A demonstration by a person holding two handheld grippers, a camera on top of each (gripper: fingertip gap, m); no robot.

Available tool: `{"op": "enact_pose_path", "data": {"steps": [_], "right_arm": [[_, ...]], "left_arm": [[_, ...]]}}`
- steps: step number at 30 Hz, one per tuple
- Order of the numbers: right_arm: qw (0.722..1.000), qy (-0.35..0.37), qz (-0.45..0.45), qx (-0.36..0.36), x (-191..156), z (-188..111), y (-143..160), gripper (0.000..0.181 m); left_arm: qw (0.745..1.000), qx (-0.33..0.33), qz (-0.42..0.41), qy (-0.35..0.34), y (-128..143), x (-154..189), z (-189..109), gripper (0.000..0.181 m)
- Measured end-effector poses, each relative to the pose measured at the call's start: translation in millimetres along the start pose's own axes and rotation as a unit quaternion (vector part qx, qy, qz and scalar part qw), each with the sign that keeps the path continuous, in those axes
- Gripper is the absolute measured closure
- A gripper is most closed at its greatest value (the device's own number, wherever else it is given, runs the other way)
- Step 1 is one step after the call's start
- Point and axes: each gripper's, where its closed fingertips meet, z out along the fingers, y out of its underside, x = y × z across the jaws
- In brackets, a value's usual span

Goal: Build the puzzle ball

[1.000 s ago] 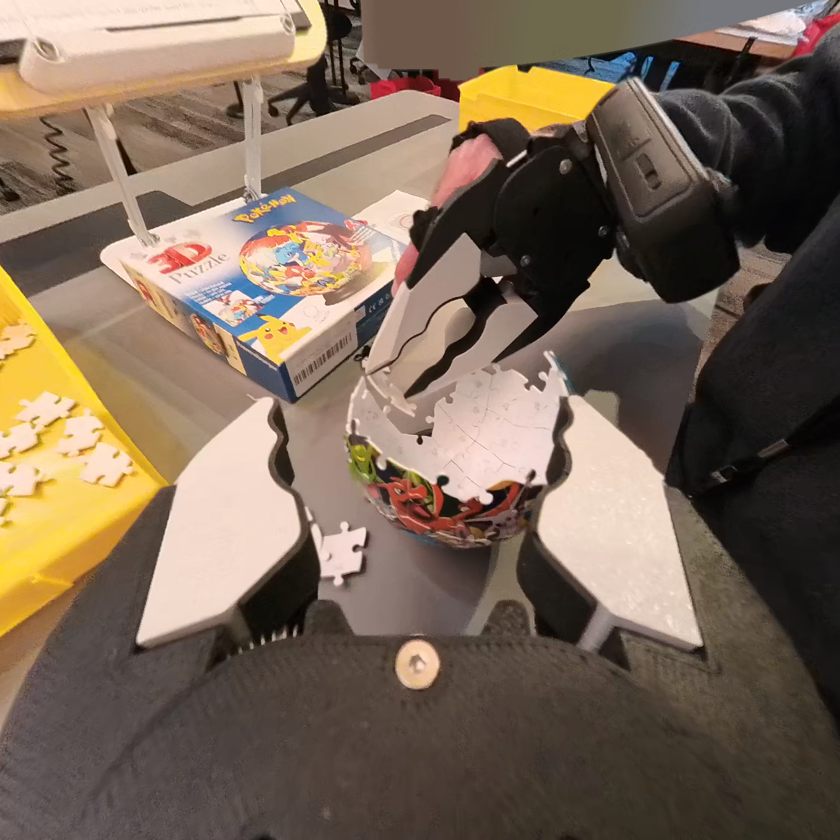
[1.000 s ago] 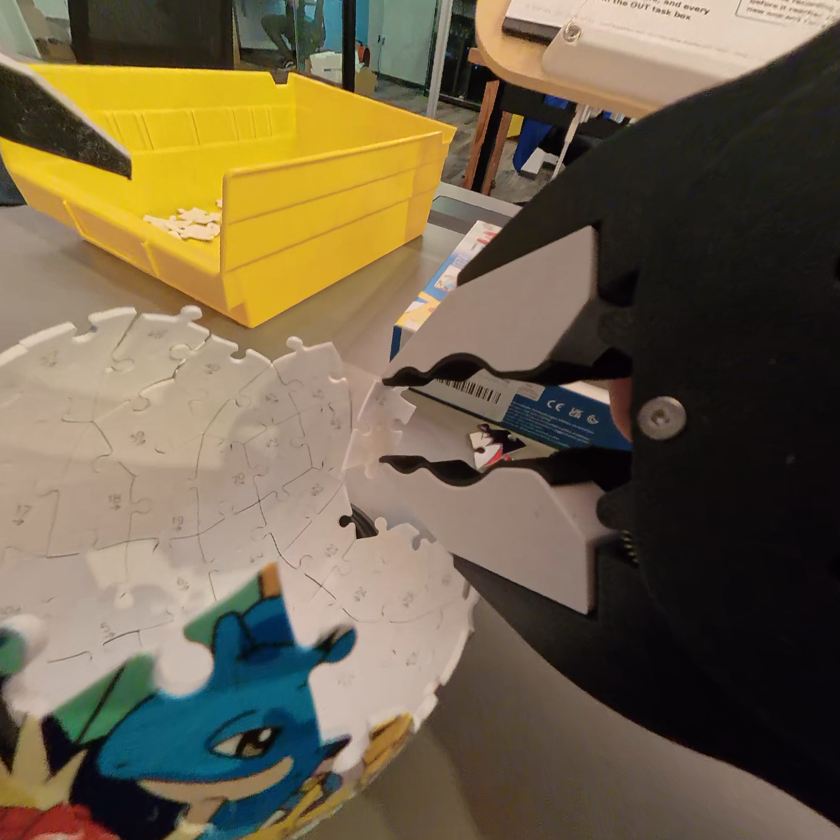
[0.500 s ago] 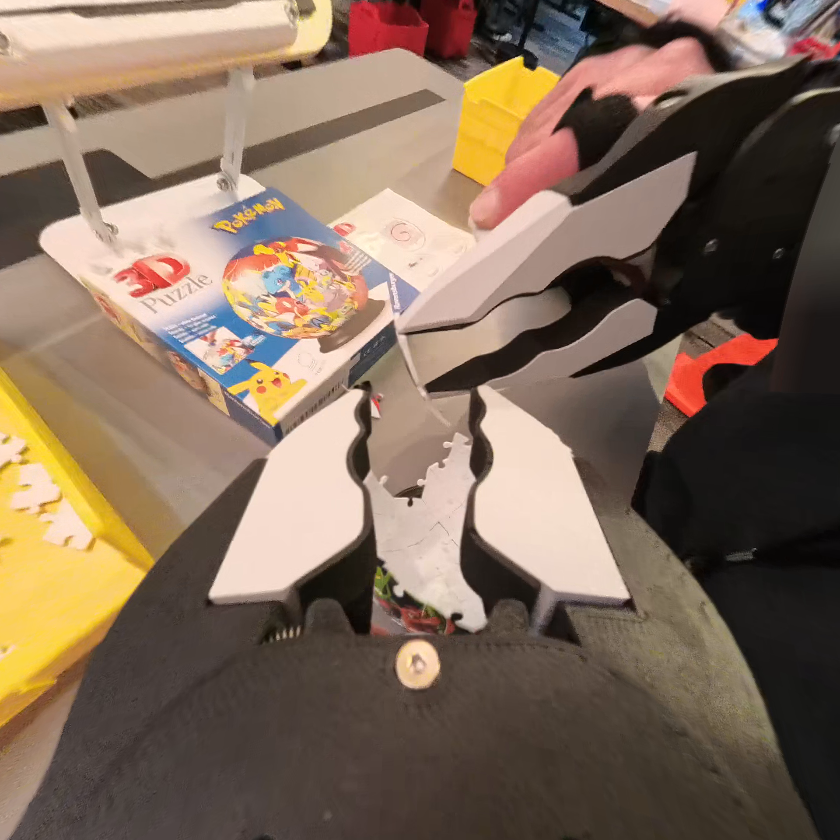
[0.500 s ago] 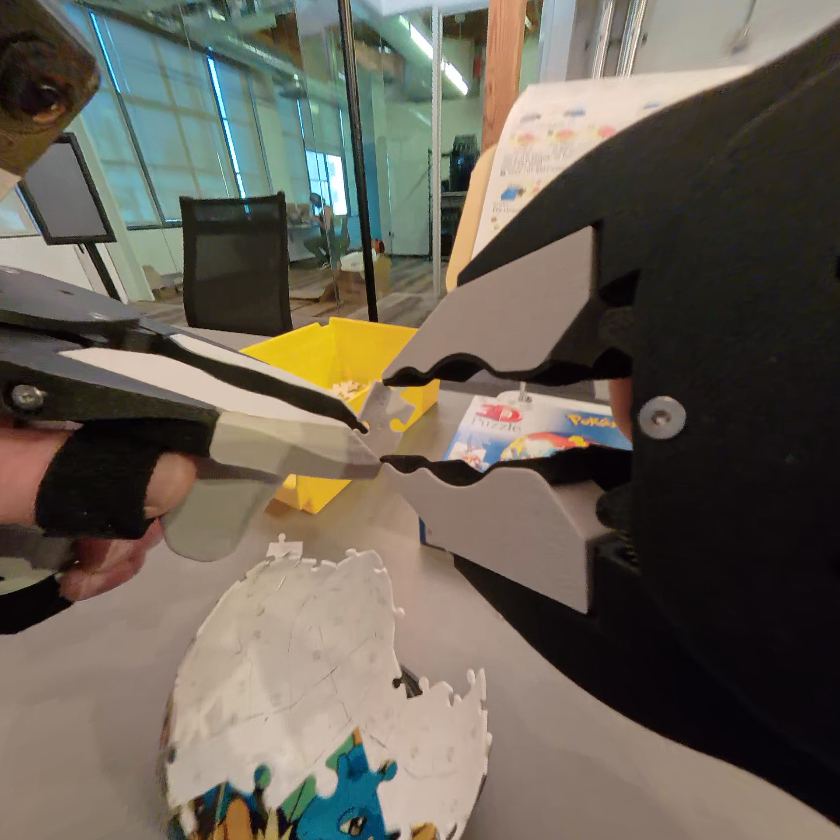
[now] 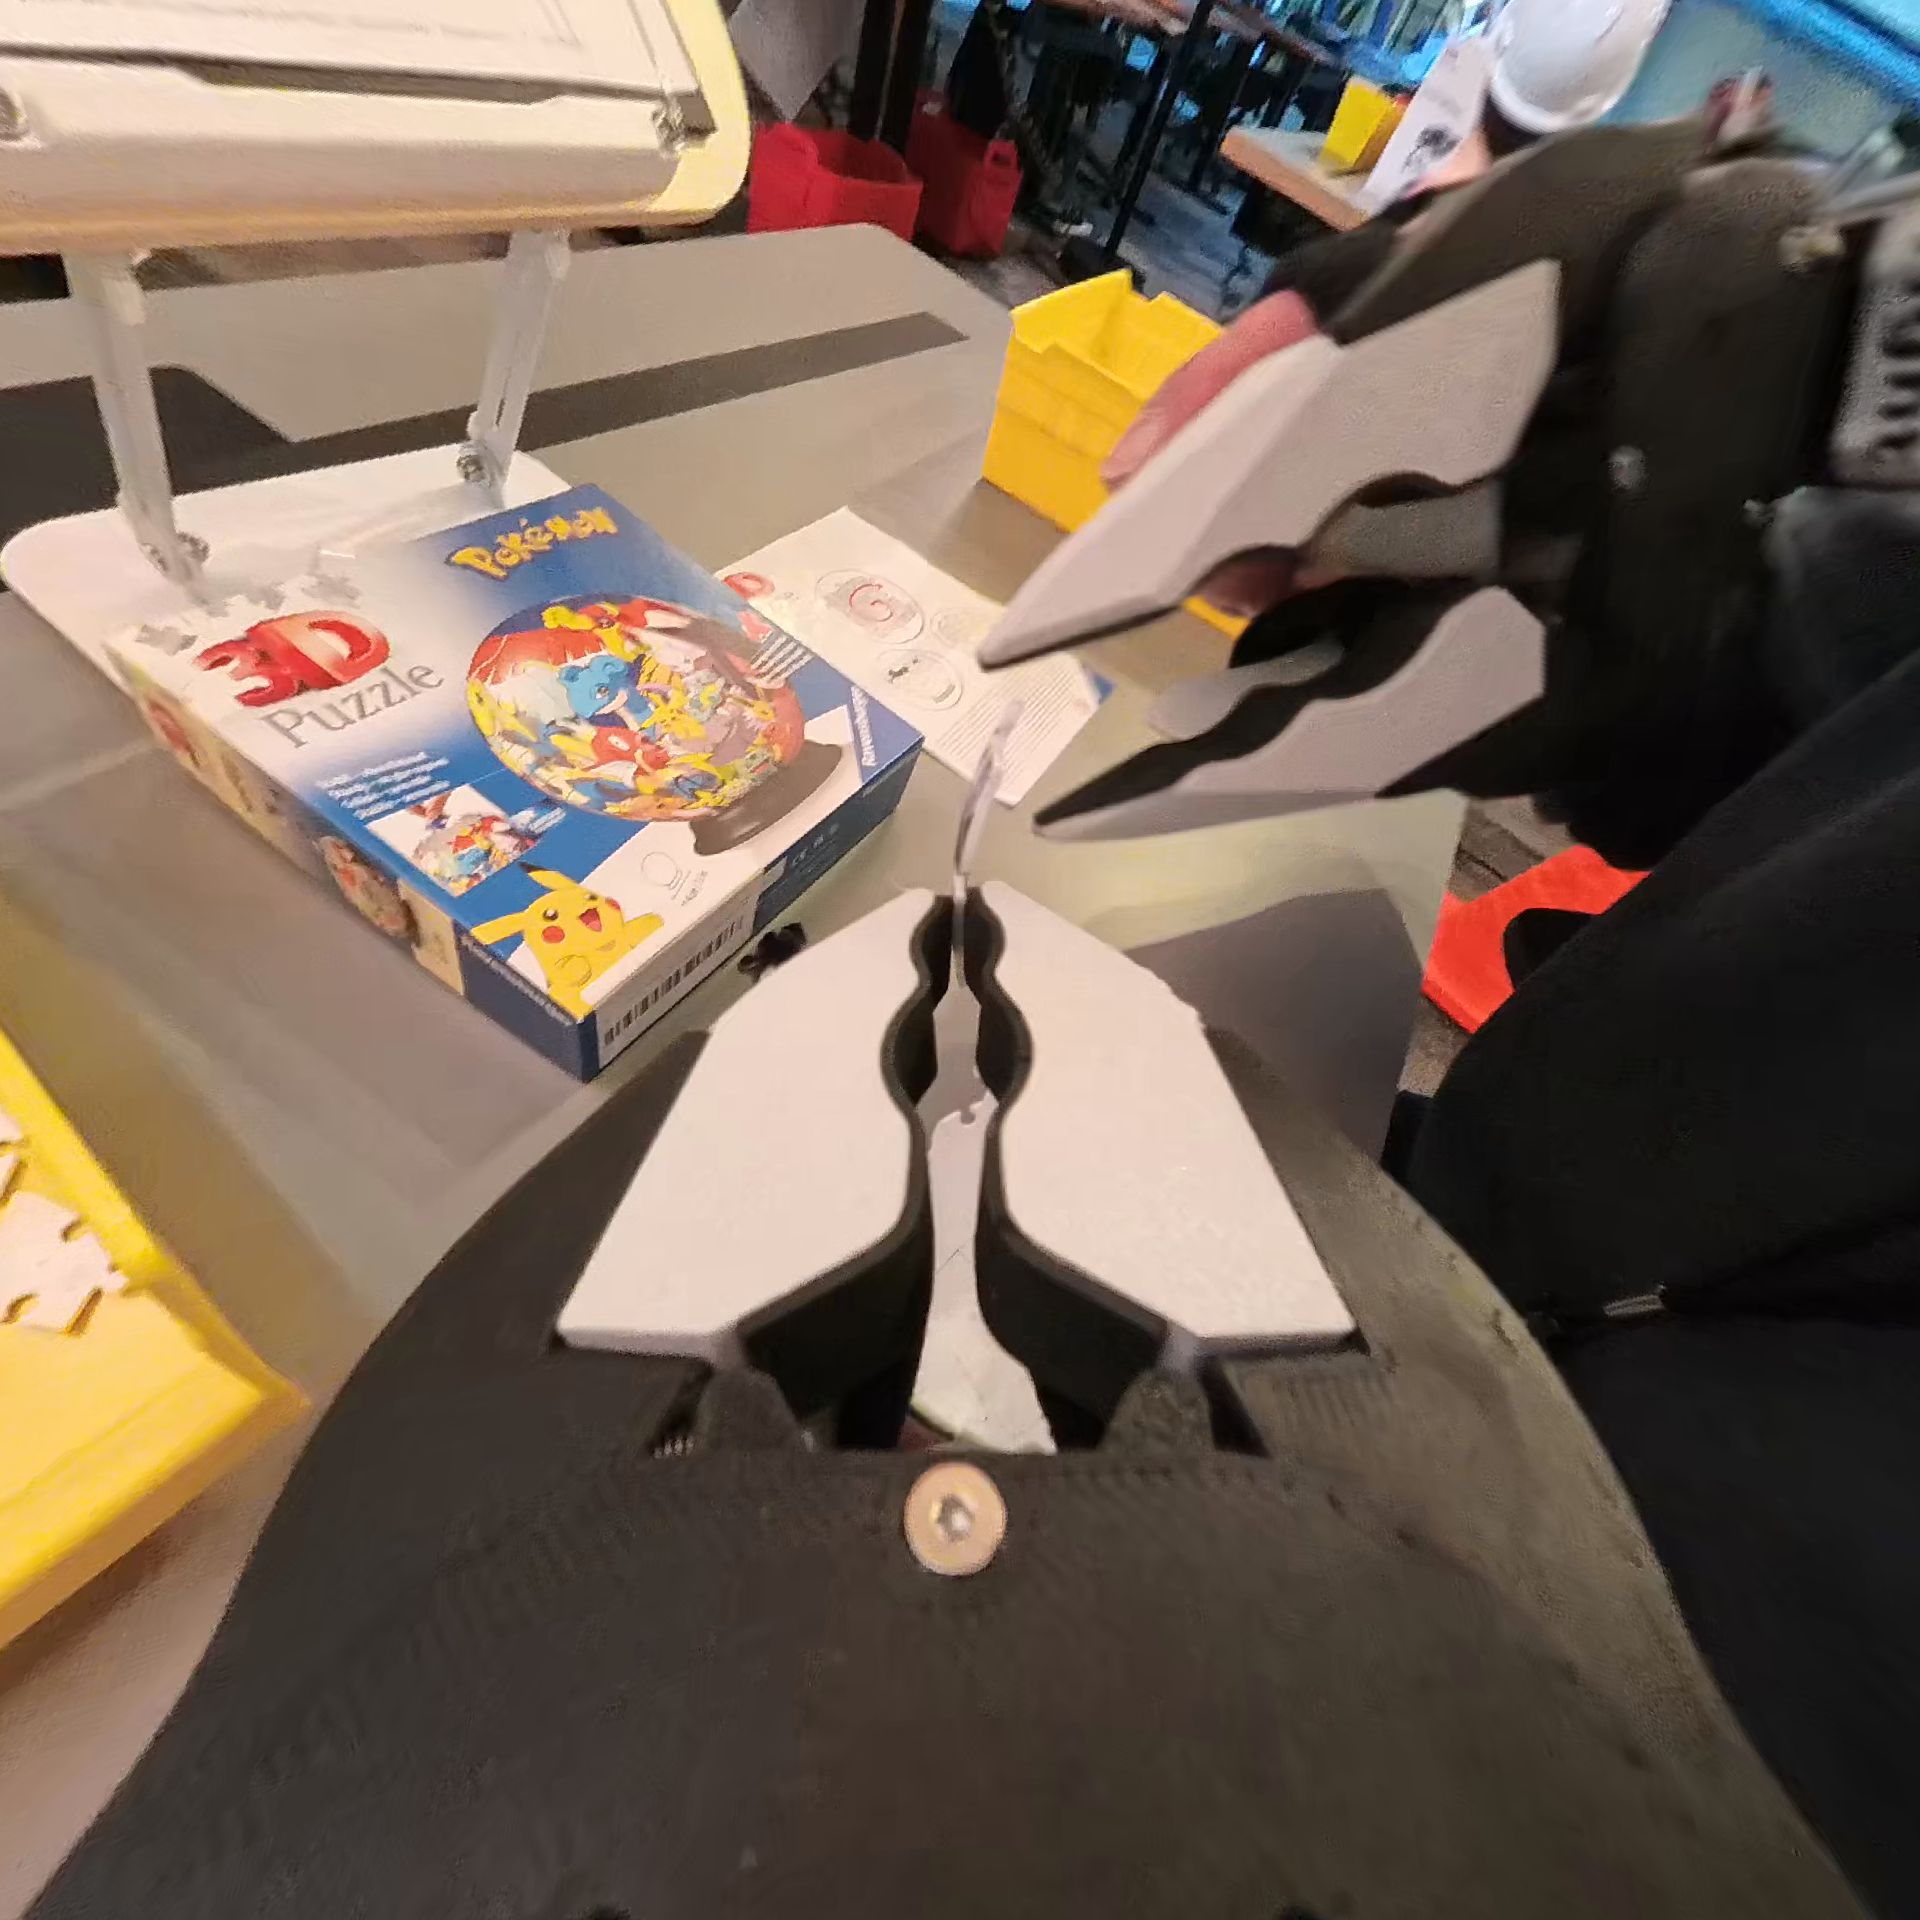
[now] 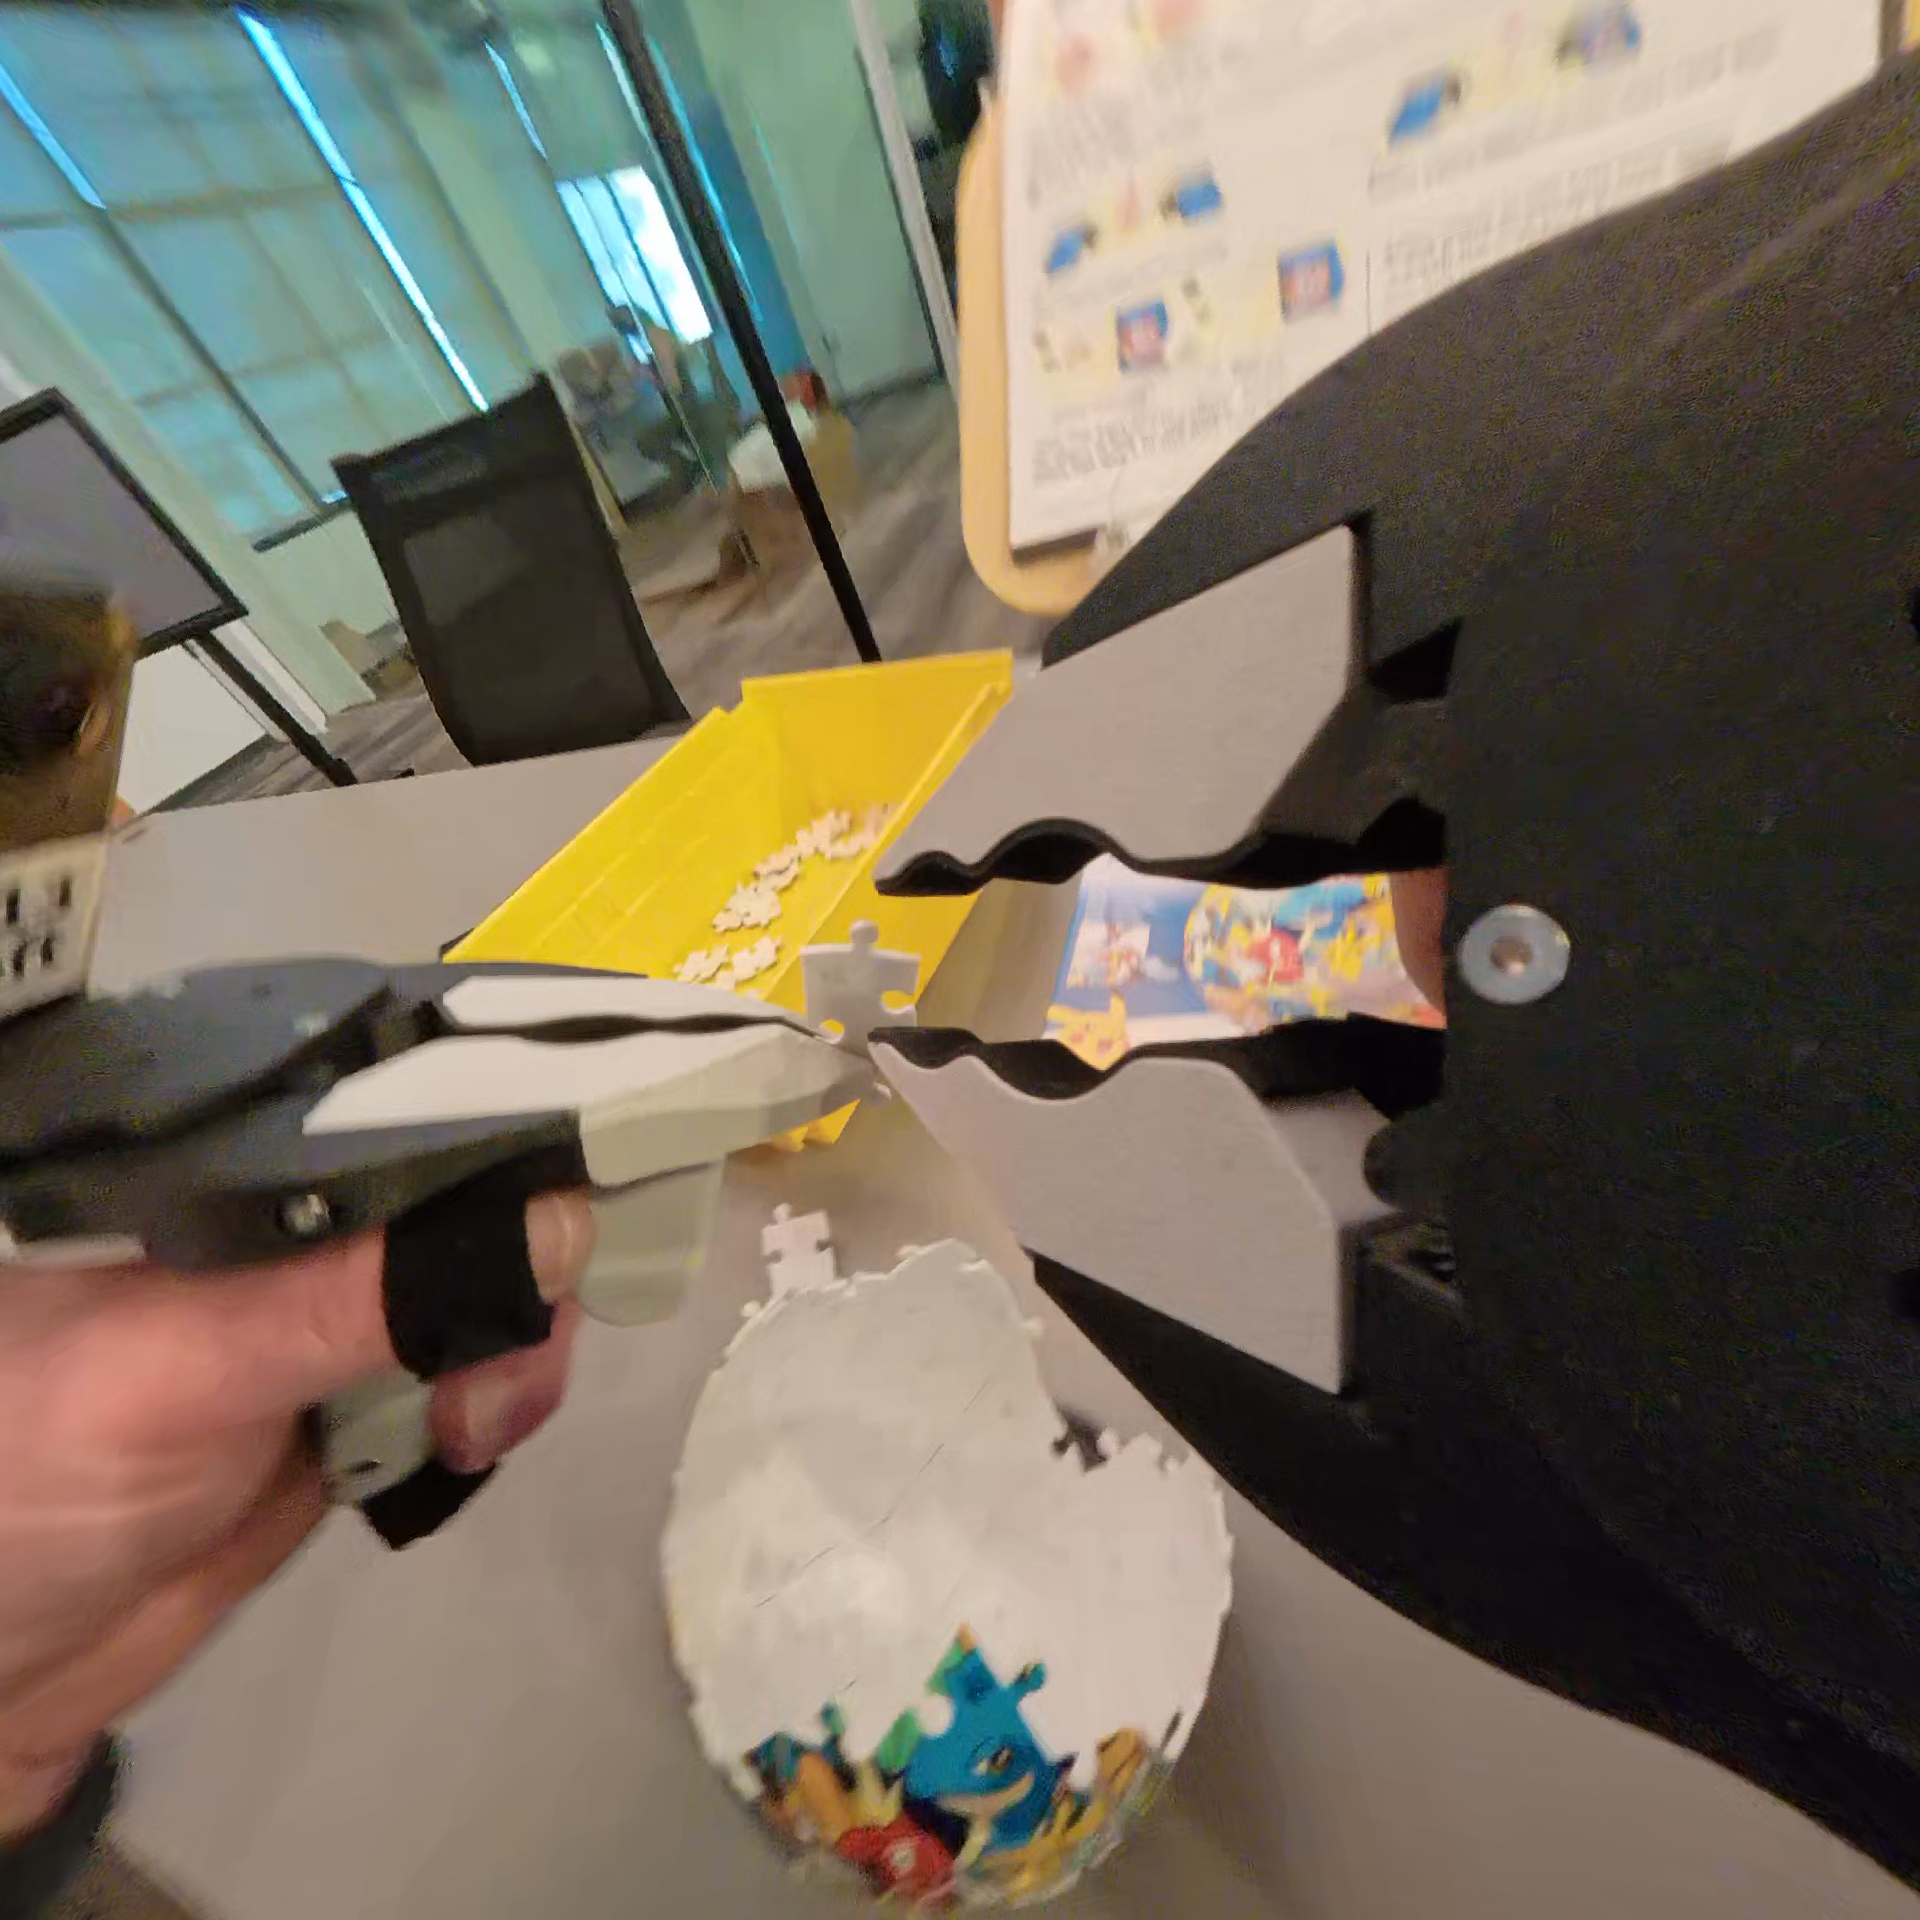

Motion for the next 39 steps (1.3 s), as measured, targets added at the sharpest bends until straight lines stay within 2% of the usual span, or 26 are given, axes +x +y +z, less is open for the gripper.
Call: {"op": "enact_pose_path", "data": {"steps": [3, 4, 5, 10, 12, 15, 19, 22, 28, 39], "right_arm": [[0.984, -0.084, 0.153, 0.041, -8, 1, -3, 0.157], [0.975, -0.105, 0.186, 0.053, -9, 2, -5, 0.164], [0.969, -0.113, 0.208, 0.064, -8, 2, -6, 0.174], [0.94, -0.176, 0.283, 0.071, -18, 4, -3, 0.181], [0.935, -0.203, 0.287, 0.035, -32, 8, 11, 0.181], [0.929, -0.239, 0.282, -0.034, -59, 20, 39, 0.181], [0.912, -0.278, 0.283, -0.102, -91, 37, 64, 0.181], [0.907, -0.291, 0.276, -0.129, -102, 47, 72, 0.181], [0.9, -0.297, 0.268, -0.174, -109, 53, 81, 0.181], [0.897, -0.28, 0.292, -0.175, -108, 55, 84, 0.181]], "left_arm": [[0.999, 0.014, 0.004, 0.036, -2, 10, 1, 0.179], [0.999, 0.021, 0.01, 0.041, -3, 12, 2, 0.179], [0.999, 0.022, 0.01, 0.043, -3, 12, 2, 0.179], [0.999, 0.009, 0.015, 0.039, 5, 8, 1, 0.176], [0.999, -0.02, 0.032, 0.021, 12, 1, -3, 0.151], [0.995, -0.083, 0.061, -0.013, 25, -15, -9, 0.141], [0.98, -0.193, 0.058, 0.004, 58, -25, -6, 0.127], [0.967, -0.248, 0.053, 0.012, 76, -32, -2, 0.126], [0.948, -0.31, 0.034, 0.062, 89, -31, 9, 0.126], [0.916, -0.381, 0.032, 0.119, 98, -26, 20, 0.122]]}}
